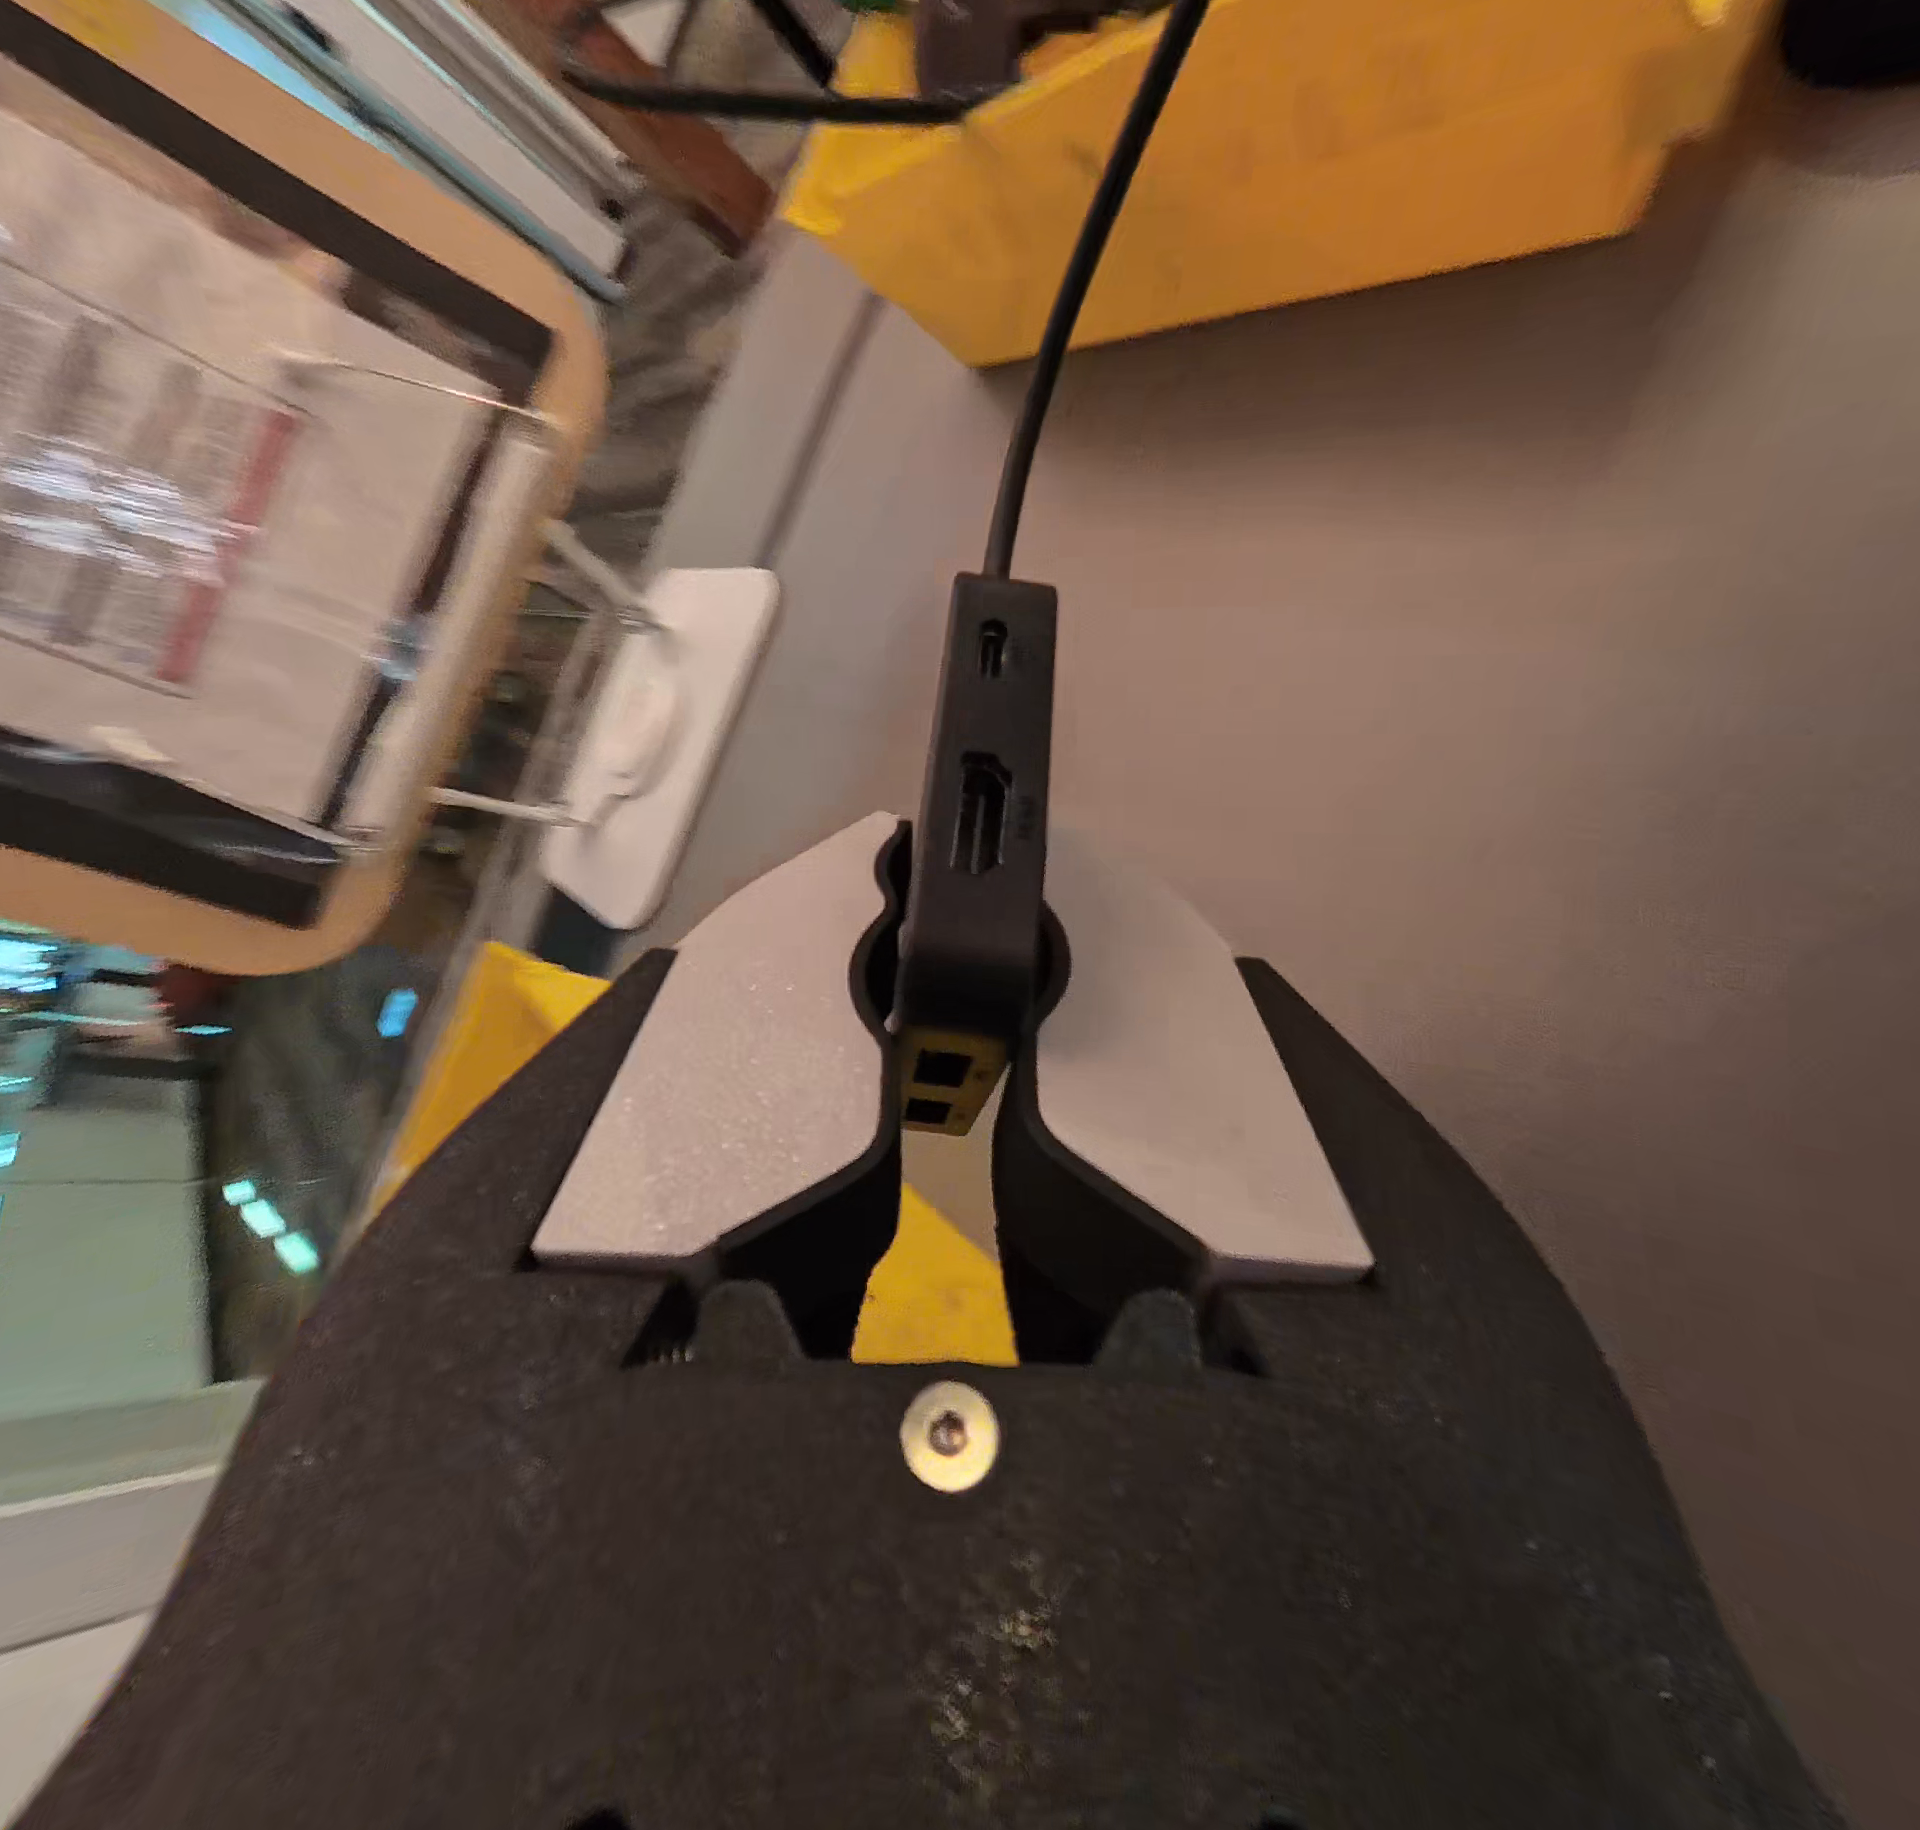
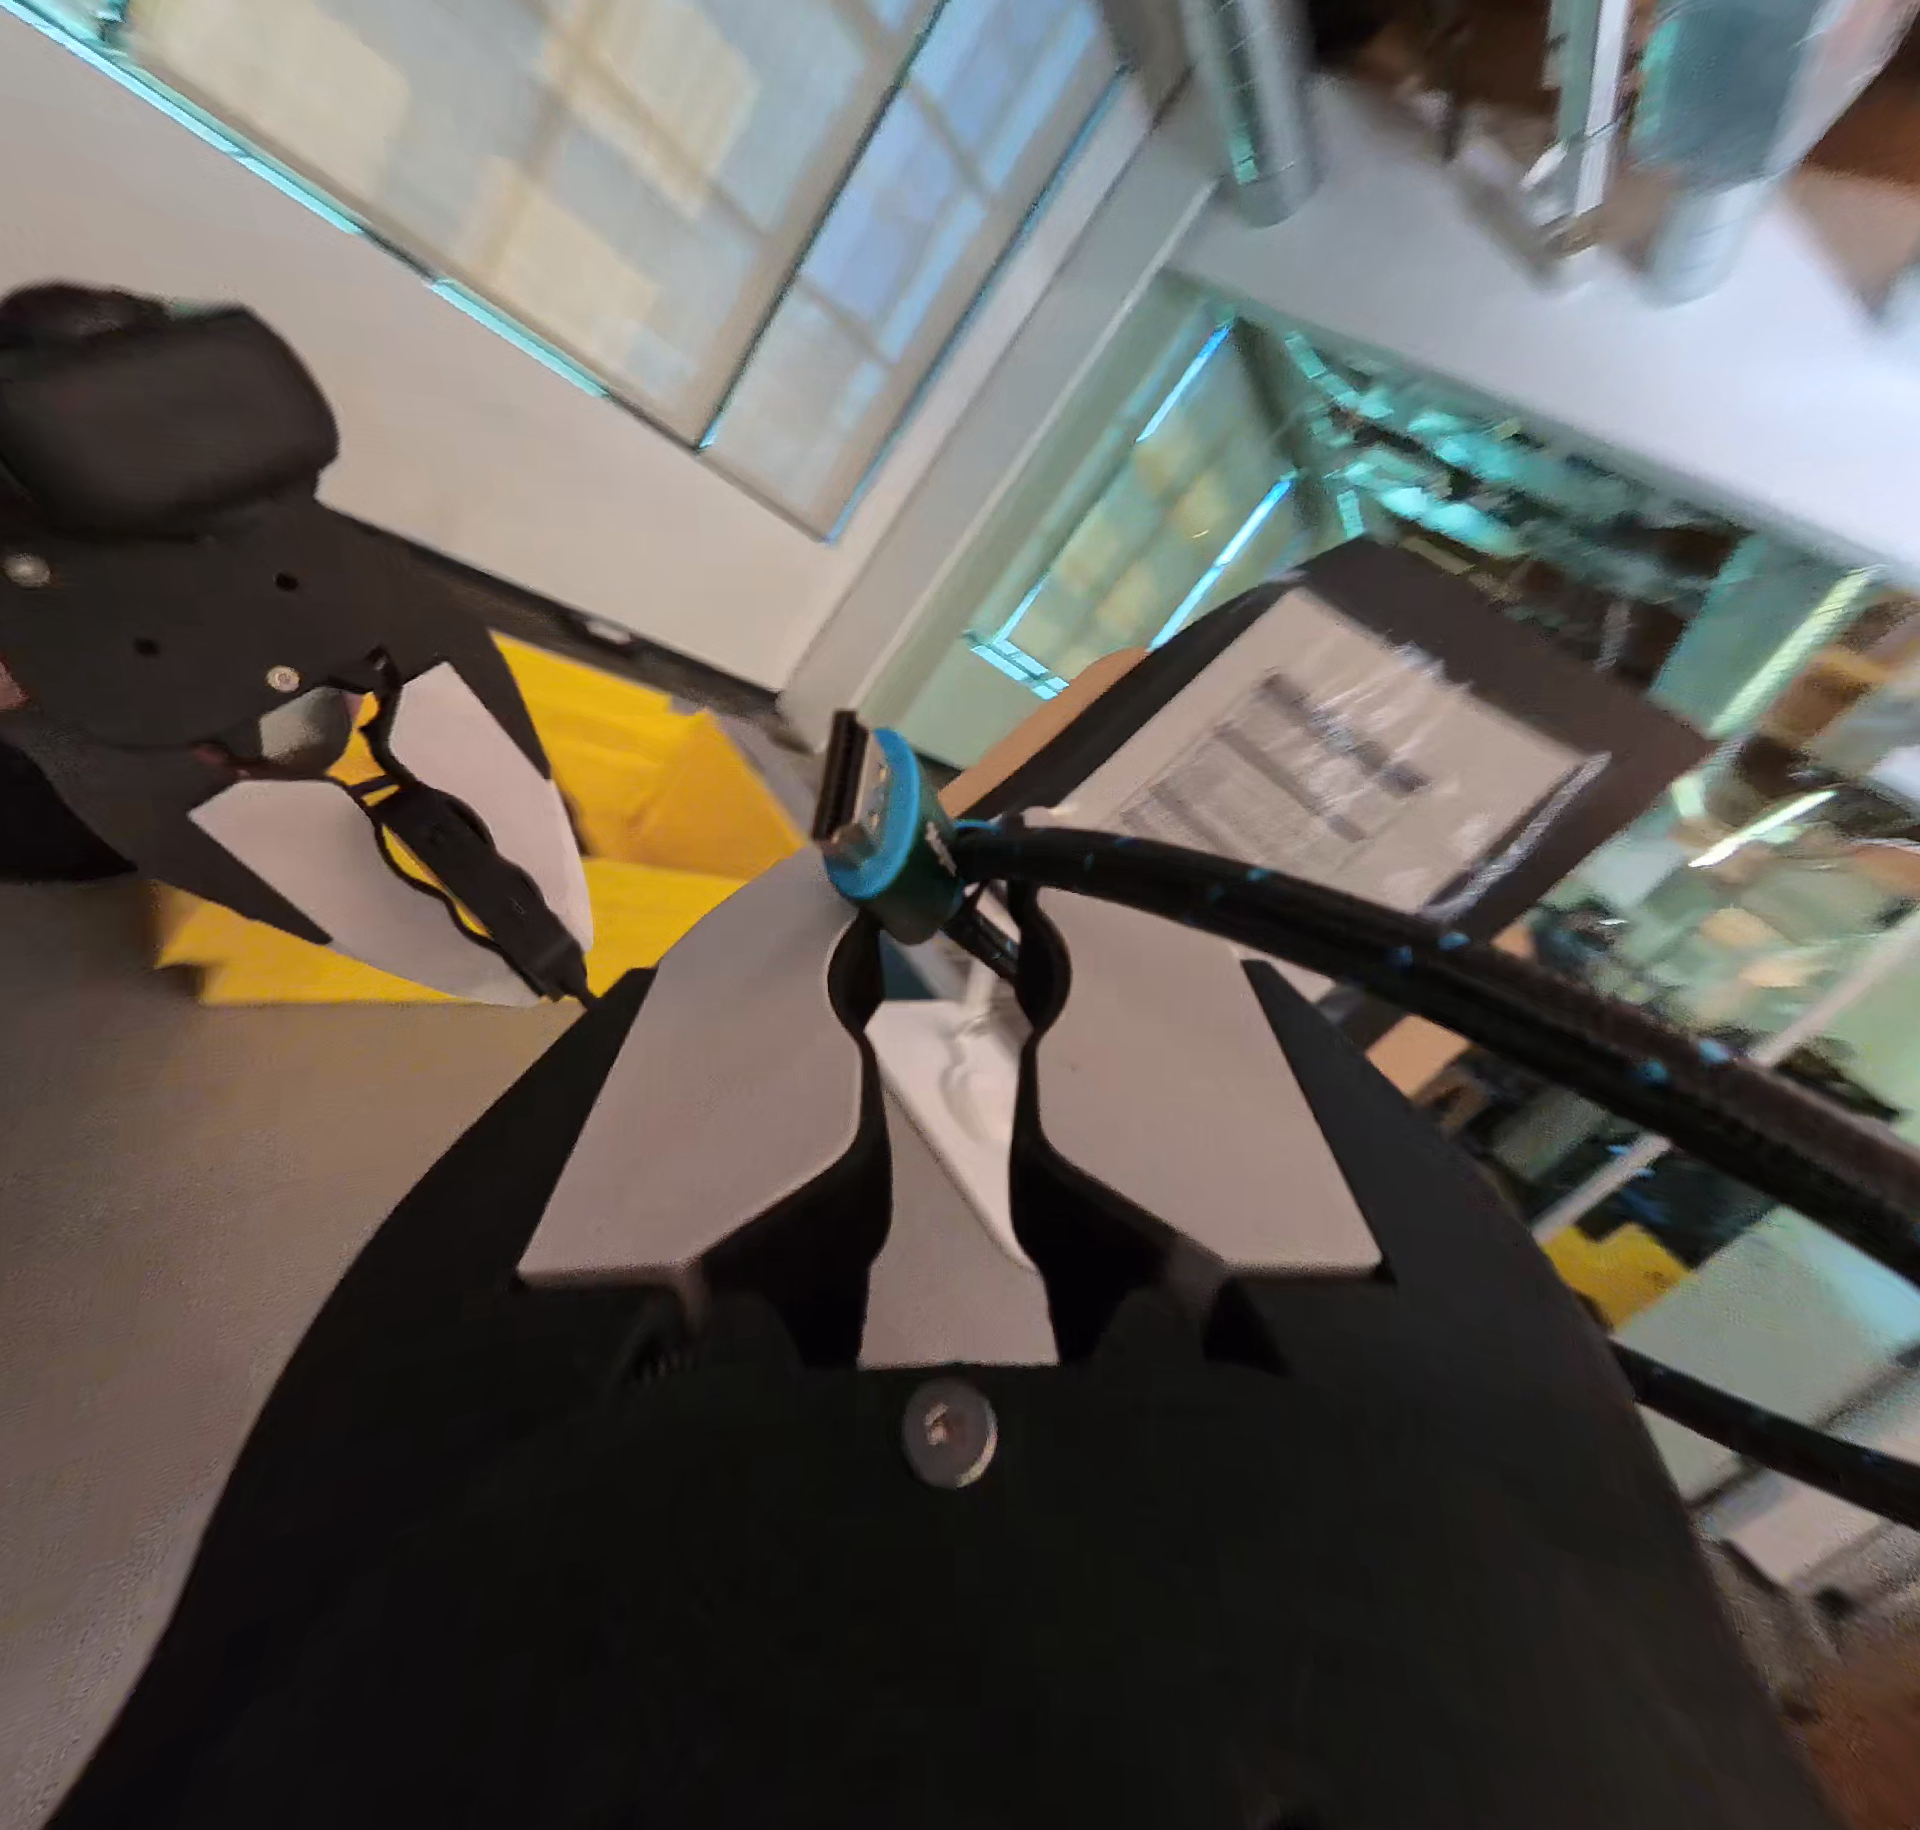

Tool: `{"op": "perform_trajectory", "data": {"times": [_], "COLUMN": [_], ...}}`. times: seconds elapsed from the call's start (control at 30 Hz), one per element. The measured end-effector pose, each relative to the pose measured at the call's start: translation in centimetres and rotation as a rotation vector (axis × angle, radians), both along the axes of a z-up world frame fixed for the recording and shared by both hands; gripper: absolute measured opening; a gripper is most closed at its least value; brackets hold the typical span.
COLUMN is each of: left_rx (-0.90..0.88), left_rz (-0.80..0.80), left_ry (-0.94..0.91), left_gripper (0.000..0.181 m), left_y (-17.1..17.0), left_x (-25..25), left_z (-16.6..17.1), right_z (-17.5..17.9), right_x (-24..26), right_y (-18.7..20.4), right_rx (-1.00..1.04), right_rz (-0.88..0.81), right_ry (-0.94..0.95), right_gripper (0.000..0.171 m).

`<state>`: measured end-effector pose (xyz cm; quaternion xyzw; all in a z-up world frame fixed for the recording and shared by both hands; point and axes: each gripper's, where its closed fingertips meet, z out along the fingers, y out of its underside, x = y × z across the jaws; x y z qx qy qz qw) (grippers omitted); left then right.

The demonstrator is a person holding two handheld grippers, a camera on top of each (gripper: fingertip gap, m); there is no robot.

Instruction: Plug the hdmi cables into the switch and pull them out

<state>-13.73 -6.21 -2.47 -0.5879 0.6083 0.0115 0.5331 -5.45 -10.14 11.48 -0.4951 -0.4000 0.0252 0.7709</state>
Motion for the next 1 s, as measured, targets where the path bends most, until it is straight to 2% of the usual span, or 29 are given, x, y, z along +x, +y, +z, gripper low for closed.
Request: {"op": "perform_trajectory", "data": {"times": [0.03,0.1,0.2,0.3,0.37,0.43,0.53,0.63,0.7,0.83,1.0], "left_rx": [0.059,0.172,0.248,0.199,0.123,0.124,0.183,0.197,0.175,0.149,0.122], "left_rz": [0.026,0.080,0.128,0.130,0.107,0.108,0.129,0.209,0.203,0.232,0.239], "left_ry": [-0.010,-0.037,-0.088,-0.187,-0.262,-0.306,-0.326,-0.300,-0.315,-0.323,-0.385], "left_gripper": [0.015,0.016,0.015,0.016,0.016,0.016,0.016,0.015,0.015,0.015,0.015], "left_y": [1.3,3.7,6.5,8.0,8.3,8.7,9.3,10.7,11.5,12.7,13.3], "left_x": [0.0,0.1,1.0,2.6,3.8,4.3,4.1,2.4,1.9,0.8,-0.3], "left_z": [1.7,5.1,9.4,12.7,14.3,15.5,15.9,14.3,13.5,12.9,12.9], "right_z": [1.8,5.1,8.9,11.5,11.9,12.4,11.1,9.7,9.4,9.8,10.3], "right_x": [0.5,1.2,1.1,1.5,1.4,1.4,-0.3,-1.9,-3.2,-6.0,-6.7], "right_y": [-0.1,-0.3,-1.1,-1.4,-1.7,-1.3,0.3,1.3,1.4,-0.2,-2.1], "right_rx": [0.038,0.085,0.101,0.121,0.121,0.166,0.092,0.113,0.109,0.095,0.230], "right_rz": [-0.022,-0.026,0.077,0.135,0.179,0.172,0.165,0.080,0.070,0.107,-0.089], "right_ry": [0.015,0.062,0.139,0.238,0.285,0.330,0.292,0.213,0.217,0.317,0.242], "right_gripper": [0.022,0.022,0.022,0.022,0.022,0.022,0.022,0.022,0.022,0.022,0.023]}}
